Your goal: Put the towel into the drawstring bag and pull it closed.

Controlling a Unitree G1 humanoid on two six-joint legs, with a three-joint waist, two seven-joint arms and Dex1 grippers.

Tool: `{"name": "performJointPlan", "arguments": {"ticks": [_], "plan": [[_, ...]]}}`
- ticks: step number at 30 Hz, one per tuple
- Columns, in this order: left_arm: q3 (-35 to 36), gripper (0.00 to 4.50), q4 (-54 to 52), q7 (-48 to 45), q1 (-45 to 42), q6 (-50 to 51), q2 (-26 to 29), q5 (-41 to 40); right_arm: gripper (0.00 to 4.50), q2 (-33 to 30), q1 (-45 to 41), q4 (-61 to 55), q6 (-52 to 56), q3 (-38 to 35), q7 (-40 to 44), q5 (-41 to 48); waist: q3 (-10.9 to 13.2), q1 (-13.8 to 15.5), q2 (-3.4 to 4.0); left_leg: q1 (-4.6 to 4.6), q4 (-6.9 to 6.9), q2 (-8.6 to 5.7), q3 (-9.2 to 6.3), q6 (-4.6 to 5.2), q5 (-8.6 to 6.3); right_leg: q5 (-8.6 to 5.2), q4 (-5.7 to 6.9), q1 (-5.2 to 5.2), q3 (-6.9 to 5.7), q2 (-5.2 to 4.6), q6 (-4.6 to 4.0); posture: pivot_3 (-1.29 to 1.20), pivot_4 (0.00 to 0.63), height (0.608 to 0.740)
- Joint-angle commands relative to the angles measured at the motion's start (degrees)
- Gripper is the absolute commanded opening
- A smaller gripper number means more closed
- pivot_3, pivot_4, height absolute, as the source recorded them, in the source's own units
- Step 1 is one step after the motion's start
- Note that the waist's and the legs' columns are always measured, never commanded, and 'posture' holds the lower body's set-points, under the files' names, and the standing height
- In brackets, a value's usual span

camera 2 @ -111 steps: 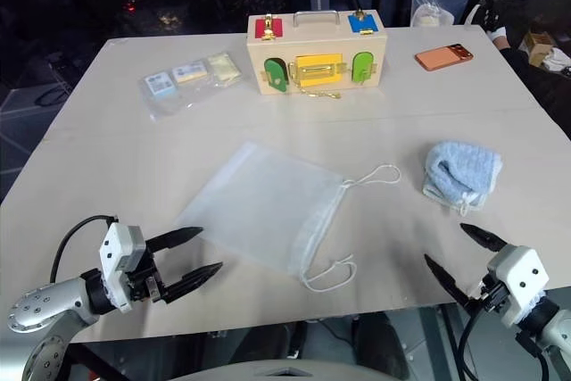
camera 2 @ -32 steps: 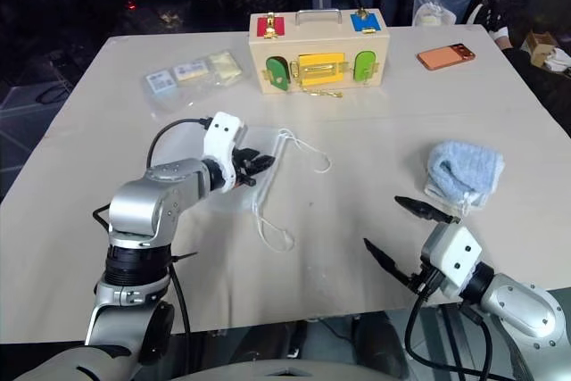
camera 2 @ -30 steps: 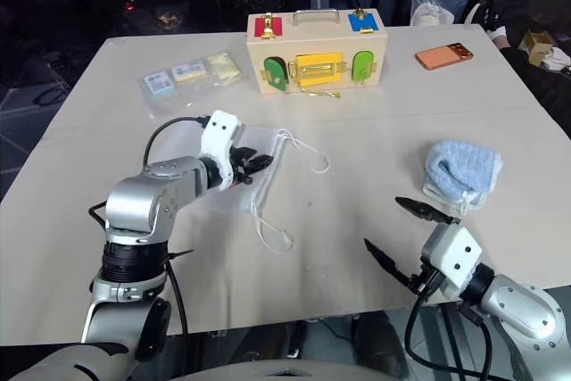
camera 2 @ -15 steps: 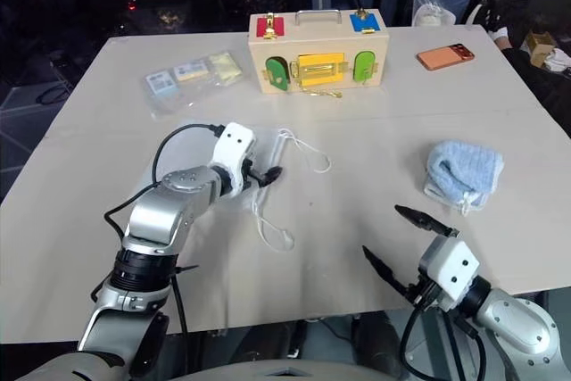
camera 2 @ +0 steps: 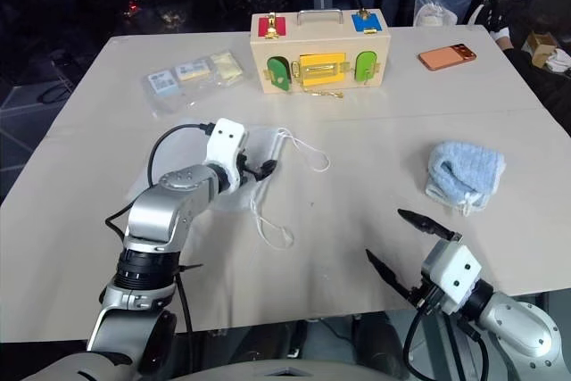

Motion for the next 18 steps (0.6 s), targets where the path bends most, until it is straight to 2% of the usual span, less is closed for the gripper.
{"name": "performJointPlan", "arguments": {"ticks": [1,13,18], "plan": [[2.4,4.47,-1.6,0.5,-0.7,1.3,0.0,-1.4,4.50,-0.5,0.2,-2.1,-0.6,-1.1,-0.2,0.4,0.0,0.0,0.00,0.00,0.00,0.00,0.00,0.00,0.00,0.00,0.00,0.00,0.00,0.00,0.00,0.00,0.150,0.740],[2.6,4.47,0.8,1.1,-0.7,1.3,0.4,-1.2,4.50,-0.7,-0.6,-4.5,2.2,-0.6,-1.5,0.3,0.0,0.0,0.00,0.00,0.00,0.00,0.00,0.00,0.00,0.00,0.00,0.00,0.00,0.01,0.00,0.00,0.150,0.740],[-0.6,4.47,3.6,1.6,-0.5,-0.3,2.6,1.7,4.50,-0.8,-0.7,-5.0,2.8,-0.7,-1.9,0.4,0.0,0.0,0.00,0.01,0.00,0.00,0.00,0.00,0.00,0.00,0.00,0.00,0.00,0.01,0.00,0.00,0.150,0.740]]}}
